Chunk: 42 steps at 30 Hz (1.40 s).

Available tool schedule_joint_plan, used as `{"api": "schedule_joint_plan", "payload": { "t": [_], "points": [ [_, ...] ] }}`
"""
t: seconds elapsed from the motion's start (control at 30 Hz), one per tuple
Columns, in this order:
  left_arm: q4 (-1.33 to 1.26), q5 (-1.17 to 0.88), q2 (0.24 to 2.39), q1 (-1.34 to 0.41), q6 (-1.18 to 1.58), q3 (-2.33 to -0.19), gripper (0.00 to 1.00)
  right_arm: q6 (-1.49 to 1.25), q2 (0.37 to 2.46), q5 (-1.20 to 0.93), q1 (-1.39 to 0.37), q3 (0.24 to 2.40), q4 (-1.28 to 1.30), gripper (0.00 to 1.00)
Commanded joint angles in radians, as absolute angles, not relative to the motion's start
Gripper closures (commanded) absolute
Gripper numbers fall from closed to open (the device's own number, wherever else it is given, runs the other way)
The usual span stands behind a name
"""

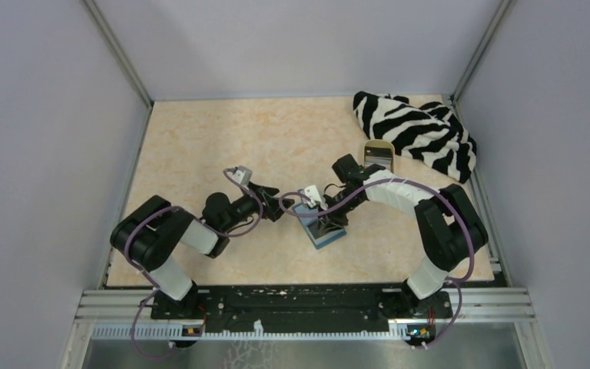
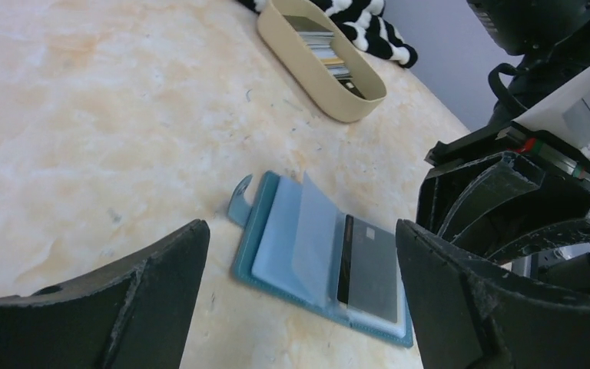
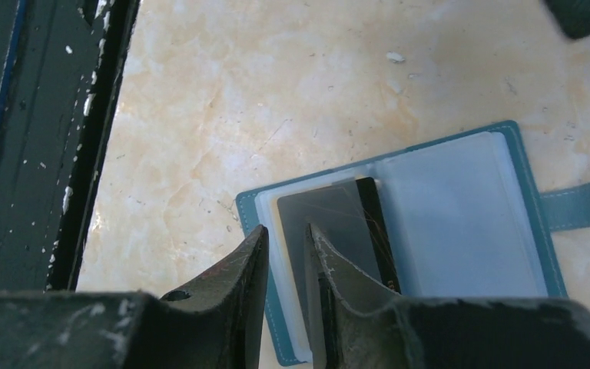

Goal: Put the credit cards into the card holder
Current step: Open the card holder at the center of the board.

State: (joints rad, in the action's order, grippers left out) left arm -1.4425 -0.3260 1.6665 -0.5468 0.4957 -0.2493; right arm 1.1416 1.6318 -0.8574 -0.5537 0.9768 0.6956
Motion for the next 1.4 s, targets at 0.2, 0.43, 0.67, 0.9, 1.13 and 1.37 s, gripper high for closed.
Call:
{"api": "schedule_joint_plan", "payload": {
  "t": [0.2, 0.43, 0.67, 0.9, 1.13, 1.37],
  "points": [
    [-0.882, -0.52, 1.707, -0.542, 0.243, -0.567, 0.12, 1.07, 1.592, -0.889, -0.476, 1.04, 0.67, 0.77],
    [-0.565, -0.519, 1.798, -0.542, 0.135, -0.776, 0.29, 1.067, 1.58, -0.904, -0.461, 1.045, 0.675, 0.78],
    [-0.458, -0.529, 1.85, -0.545, 0.102, -0.855, 0.4, 1.065, 1.575, -0.911, -0.456, 1.047, 0.676, 0.78],
    [-0.405, -0.569, 1.913, -0.547, 0.108, -0.935, 0.57, 1.065, 1.572, -0.912, -0.456, 1.045, 0.677, 0.78],
    [-0.313, -0.532, 1.92, -0.545, 0.138, -0.982, 1.0, 1.065, 1.572, -0.914, -0.456, 1.045, 0.677, 0.79],
    [-0.452, -0.264, 1.754, -0.522, 0.386, -0.767, 1.0, 1.051, 1.571, -0.909, -0.456, 1.042, 0.668, 0.79]
  ]
}}
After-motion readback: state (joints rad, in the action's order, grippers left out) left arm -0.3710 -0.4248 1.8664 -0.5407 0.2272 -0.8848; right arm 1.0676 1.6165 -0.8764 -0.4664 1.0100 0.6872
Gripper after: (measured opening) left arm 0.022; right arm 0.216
